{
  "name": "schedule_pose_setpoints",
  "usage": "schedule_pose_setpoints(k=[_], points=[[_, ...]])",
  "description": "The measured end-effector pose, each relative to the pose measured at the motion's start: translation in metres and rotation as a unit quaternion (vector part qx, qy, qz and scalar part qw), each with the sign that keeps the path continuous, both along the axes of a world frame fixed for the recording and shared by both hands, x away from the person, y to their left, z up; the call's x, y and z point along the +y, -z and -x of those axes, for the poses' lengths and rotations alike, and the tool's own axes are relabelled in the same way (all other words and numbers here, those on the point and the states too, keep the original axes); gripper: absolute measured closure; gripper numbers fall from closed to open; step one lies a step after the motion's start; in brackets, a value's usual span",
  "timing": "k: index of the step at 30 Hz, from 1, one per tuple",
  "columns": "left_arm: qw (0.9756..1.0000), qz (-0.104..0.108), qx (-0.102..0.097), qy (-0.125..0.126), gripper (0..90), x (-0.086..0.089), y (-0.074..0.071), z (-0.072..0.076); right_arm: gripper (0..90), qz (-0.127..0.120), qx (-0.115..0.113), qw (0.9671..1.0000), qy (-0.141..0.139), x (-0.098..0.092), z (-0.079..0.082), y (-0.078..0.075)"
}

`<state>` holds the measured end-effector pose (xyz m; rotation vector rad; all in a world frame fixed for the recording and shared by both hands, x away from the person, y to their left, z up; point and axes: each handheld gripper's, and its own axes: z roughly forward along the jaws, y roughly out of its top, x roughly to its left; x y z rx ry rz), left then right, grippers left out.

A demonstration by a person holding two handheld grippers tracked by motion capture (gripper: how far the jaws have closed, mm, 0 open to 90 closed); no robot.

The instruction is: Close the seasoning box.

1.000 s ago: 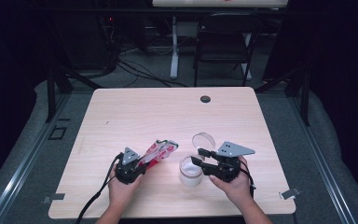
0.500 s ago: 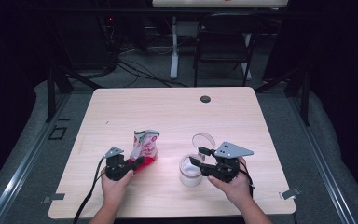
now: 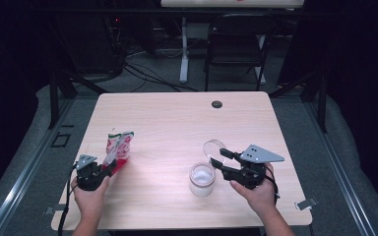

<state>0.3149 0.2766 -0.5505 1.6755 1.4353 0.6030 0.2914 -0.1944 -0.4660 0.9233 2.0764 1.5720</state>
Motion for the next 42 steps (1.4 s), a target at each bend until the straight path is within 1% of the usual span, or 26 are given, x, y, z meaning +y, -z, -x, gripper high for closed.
schedule_pose_setpoints(k=[1, 2, 4, 6, 7, 8, 9, 11, 14, 16, 18, 20, 21, 22, 25, 26, 27, 28, 29, 31, 33, 35, 38, 40, 42], points=[[0.9997, -0.023, -0.003, -0.011, 77.8, 0.002, 0.000, 0.000, 52.4, -0.006, -0.001, 1.0000, 0.005, -0.003, 0.001, -0.002], [0.9992, -0.033, -0.007, -0.019, 77.8, 0.003, 0.000, 0.000, 52.3, -0.005, -0.005, 0.9999, 0.010, -0.007, 0.001, -0.005], [0.9990, -0.034, -0.007, -0.028, 77.8, 0.007, 0.002, 0.000, 53.0, -0.013, -0.009, 0.9997, 0.017, -0.014, 0.003, -0.011], [0.9983, -0.049, 0.000, -0.033, 77.3, 0.006, 0.007, -0.001, 58.3, -0.018, -0.016, 0.9993, 0.028, -0.022, 0.005, -0.017], [0.9982, -0.051, 0.004, -0.031, 76.7, 0.005, 0.009, -0.002, 61.3, -0.019, -0.017, 0.9991, 0.034, -0.027, 0.005, -0.019], [0.9985, -0.048, 0.010, -0.024, 76.3, 0.004, 0.010, -0.002, 65.3, -0.023, -0.019, 0.9987, 0.042, -0.031, 0.004, -0.020], [0.9987, -0.046, 0.012, -0.017, 75.8, 0.003, 0.012, -0.003, 69.5, -0.022, -0.016, 0.9984, 0.049, -0.035, 0.003, -0.019], [0.9986, -0.050, 0.011, -0.010, 74.2, 0.000, 0.012, -0.003, 75.8, -0.022, -0.008, 0.9975, 0.067, -0.042, -0.001, -0.015], [0.9980, -0.063, 0.008, 0.001, 70.5, -0.004, 0.013, -0.002, 81.4, -0.018, 0.011, 0.9959, 0.088, -0.047, -0.009, -0.004], [0.9977, -0.067, 0.010, 0.007, 69.0, -0.005, 0.013, -0.001, 83.6, -0.009, 0.023, 0.9952, 0.095, -0.047, -0.015, 0.004], [0.9972, -0.072, 0.013, 0.013, 67.2, -0.005, 0.013, 0.001, 84.7, -0.006, 0.034, 0.9944, 0.100, -0.046, -0.020, 0.011], [0.9971, -0.071, 0.019, 0.021, 63.1, -0.006, 0.013, 0.002, 85.3, 0.001, 0.040, 0.9937, 0.104, -0.044, -0.025, 0.016], [0.9971, -0.070, 0.019, 0.023, 61.4, -0.007, 0.013, 0.003, 85.5, -0.001, 0.044, 0.9934, 0.106, -0.043, -0.028, 0.018], [0.9968, -0.070, 0.020, 0.030, 58.5, -0.008, 0.013, 0.004, 85.8, 0.002, 0.048, 0.9934, 0.105, -0.043, -0.029, 0.019], [0.9967, -0.067, 0.028, 0.036, 43.5, -0.011, 0.012, 0.006, 85.9, 0.001, 0.051, 0.9933, 0.104, -0.041, -0.033, 0.021], [0.9966, -0.066, 0.030, 0.039, 39.3, -0.012, 0.012, 0.008, 85.8, 0.005, 0.053, 0.9934, 0.102, -0.040, -0.033, 0.022], [0.9969, -0.058, 0.030, 0.045, 34.8, -0.014, 0.011, 0.009, 85.6, 0.003, 0.053, 0.9937, 0.098, -0.039, -0.033, 0.022], [0.9969, -0.058, 0.028, 0.045, 31.5, -0.015, 0.010, 0.010, 85.4, 0.003, 0.053, 0.9944, 0.091, -0.038, -0.032, 0.022], [0.9967, -0.062, 0.025, 0.046, 30.3, -0.017, 0.008, 0.012, 85.3, 0.002, 0.051, 0.9951, 0.084, -0.036, -0.032, 0.021], [0.9969, -0.059, 0.014, 0.051, 27.5, -0.020, 0.003, 0.017, 85.0, 0.006, 0.047, 0.9959, 0.077, -0.031, -0.029, 0.020], [0.9966, -0.062, 0.006, 0.055, 25.8, -0.023, -0.001, 0.021, 84.7, 0.007, 0.045, 0.9964, 0.071, -0.027, -0.027, 0.019], [0.9963, -0.051, -0.010, 0.069, 25.0, -0.027, -0.005, 0.026, 84.7, 0.009, 0.042, 0.9970, 0.065, -0.024, -0.025, 0.018], [0.9952, -0.041, -0.030, 0.083, 25.0, -0.033, -0.011, 0.032, 84.3, 0.009, 0.038, 0.9978, 0.054, -0.019, -0.021, 0.016], [0.9945, -0.035, -0.039, 0.090, 24.6, -0.036, -0.014, 0.035, 83.6, 0.010, 0.036, 0.9982, 0.047, -0.015, -0.019, 0.015], [0.9941, -0.030, -0.044, 0.094, 24.4, -0.039, -0.015, 0.037, 83.3, 0.011, 0.036, 0.9985, 0.040, -0.011, -0.017, 0.015]])
